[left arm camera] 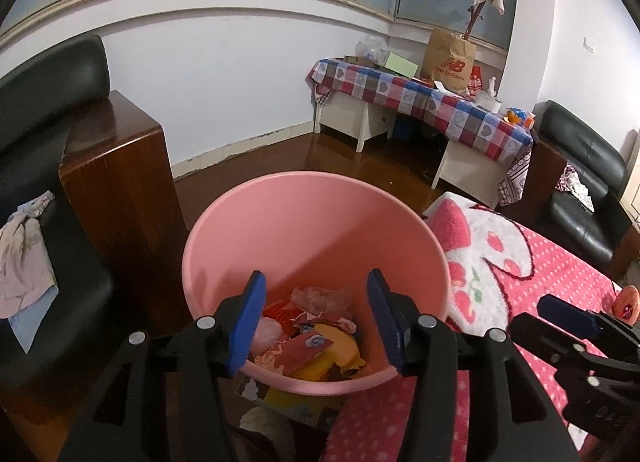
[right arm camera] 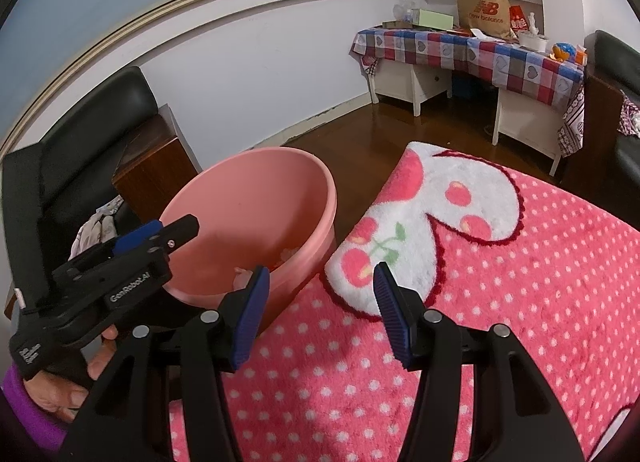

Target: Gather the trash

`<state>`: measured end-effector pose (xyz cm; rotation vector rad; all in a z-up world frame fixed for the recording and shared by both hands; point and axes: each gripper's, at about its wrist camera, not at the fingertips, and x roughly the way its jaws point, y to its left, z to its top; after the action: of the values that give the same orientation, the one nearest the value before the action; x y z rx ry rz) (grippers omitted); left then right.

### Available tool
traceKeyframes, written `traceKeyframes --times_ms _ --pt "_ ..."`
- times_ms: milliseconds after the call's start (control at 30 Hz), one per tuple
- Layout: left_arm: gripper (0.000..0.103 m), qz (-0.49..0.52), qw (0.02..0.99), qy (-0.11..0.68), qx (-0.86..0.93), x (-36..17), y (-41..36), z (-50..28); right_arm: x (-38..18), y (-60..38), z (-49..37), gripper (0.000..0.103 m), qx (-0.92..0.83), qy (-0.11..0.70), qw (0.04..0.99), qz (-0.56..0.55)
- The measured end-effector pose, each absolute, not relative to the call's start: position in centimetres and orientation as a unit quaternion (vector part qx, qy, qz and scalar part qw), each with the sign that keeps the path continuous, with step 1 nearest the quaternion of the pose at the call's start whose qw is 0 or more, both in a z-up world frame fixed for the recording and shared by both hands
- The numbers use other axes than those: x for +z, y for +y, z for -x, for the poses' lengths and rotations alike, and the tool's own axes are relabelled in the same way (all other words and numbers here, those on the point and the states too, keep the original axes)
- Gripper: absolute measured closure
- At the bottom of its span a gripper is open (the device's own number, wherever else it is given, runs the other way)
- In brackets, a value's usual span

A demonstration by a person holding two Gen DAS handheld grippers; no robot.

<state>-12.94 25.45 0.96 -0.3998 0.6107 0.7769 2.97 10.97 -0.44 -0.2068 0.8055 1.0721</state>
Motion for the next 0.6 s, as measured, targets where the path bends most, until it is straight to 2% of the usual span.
traceKeyframes --times_ms 600 --pt "0.052 0.176 0.867 0.27 0.38 4.1 22.2 14.9 1.5 8.8 -1.1 0.048 0.484 0.322 0.808 0.096"
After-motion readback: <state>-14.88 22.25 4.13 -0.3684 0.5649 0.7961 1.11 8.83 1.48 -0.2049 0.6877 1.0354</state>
